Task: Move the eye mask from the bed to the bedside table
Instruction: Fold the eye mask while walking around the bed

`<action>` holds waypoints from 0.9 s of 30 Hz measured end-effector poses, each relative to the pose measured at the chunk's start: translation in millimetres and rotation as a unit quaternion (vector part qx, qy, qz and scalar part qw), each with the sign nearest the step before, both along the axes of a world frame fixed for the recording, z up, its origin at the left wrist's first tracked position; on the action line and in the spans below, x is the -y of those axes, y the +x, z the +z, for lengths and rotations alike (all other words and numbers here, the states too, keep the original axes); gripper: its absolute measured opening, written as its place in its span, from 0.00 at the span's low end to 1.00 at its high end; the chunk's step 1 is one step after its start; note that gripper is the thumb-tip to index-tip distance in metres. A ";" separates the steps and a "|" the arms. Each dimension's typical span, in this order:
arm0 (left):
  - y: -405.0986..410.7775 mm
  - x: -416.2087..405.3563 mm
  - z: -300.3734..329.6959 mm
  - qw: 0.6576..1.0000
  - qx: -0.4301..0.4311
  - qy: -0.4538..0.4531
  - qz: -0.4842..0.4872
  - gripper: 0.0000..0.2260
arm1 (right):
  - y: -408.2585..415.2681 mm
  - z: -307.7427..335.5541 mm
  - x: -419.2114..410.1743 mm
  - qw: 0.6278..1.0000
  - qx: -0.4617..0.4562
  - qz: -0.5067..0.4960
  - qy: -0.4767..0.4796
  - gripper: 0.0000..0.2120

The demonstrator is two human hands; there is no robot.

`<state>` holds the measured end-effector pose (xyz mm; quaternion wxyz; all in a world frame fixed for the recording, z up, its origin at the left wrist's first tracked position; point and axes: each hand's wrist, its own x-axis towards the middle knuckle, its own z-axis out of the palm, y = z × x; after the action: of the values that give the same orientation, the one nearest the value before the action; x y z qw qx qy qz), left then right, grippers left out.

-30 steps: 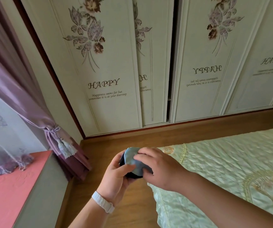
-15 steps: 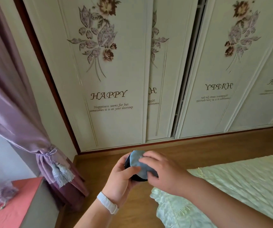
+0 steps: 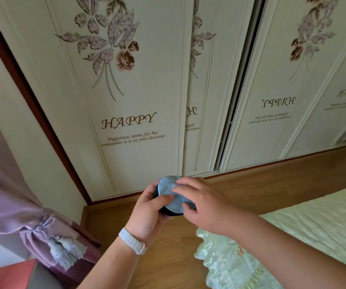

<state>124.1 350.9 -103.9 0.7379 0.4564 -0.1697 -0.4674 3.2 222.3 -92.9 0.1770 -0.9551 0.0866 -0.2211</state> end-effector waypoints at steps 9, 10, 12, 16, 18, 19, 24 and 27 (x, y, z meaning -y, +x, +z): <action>67.9 117.5 -0.6 1.000 0.011 0.026 0.011 0.15 | 67.8 -7.9 109.4 0.999 0.025 -0.019 0.014 0.19; 74.0 132.9 1.6 0.999 0.013 0.031 0.005 0.15 | 72.9 -6.6 123.6 0.999 0.022 -0.021 0.013 0.19; 83.4 166.7 5.4 0.999 0.030 0.038 -0.001 0.14 | 81.0 -3.3 154.9 1.000 0.016 -0.019 0.003 0.19; 92.8 233.0 10.8 0.998 0.047 0.033 -0.008 0.17 | 89.8 3.3 217.3 0.999 0.018 -0.030 -0.024 0.19; 96.5 257.7 11.6 0.998 0.048 0.035 -0.015 0.15 | 90.2 3.6 237.0 0.999 0.010 -0.042 -0.019 0.19; 99.4 268.6 12.6 0.998 0.043 0.036 -0.022 0.16 | 90.6 3.8 245.5 0.999 0.004 -0.048 -0.014 0.19; 120.1 328.9 14.0 0.994 0.053 0.027 -0.094 0.15 | 99.3 4.8 298.1 0.996 -0.020 -0.087 0.004 0.20; 134.5 367.5 8.2 0.990 0.039 0.024 -0.130 0.19 | 109.3 1.7 328.2 0.992 -0.034 -0.124 0.010 0.20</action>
<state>258.7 -16.6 -95.7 0.6526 0.4660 -0.2451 -0.5449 112.4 -105.9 -91.3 0.1546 -0.9424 0.2121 -0.2075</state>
